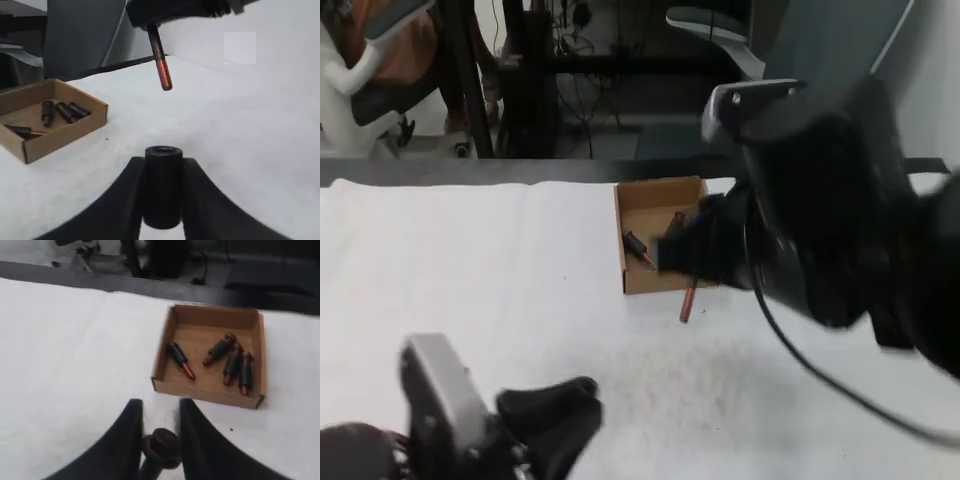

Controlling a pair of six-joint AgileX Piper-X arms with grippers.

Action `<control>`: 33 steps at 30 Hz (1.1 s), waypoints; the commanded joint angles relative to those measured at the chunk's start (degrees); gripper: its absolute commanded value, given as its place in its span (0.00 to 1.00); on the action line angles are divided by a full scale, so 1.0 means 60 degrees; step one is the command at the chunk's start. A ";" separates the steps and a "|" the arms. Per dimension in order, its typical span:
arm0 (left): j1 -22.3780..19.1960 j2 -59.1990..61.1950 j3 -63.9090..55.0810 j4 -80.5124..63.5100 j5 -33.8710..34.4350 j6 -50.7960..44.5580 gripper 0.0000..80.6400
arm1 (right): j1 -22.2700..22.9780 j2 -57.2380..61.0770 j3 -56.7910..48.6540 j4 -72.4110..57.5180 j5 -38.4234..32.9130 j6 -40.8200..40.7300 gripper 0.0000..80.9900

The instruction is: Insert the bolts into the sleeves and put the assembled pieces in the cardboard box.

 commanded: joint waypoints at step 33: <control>-0.3006 0.6913 -0.1056 -0.7543 -0.1387 -0.1586 0.02 | 0.2536 -0.2940 0.2579 -0.3037 0.0208 -0.3447 0.01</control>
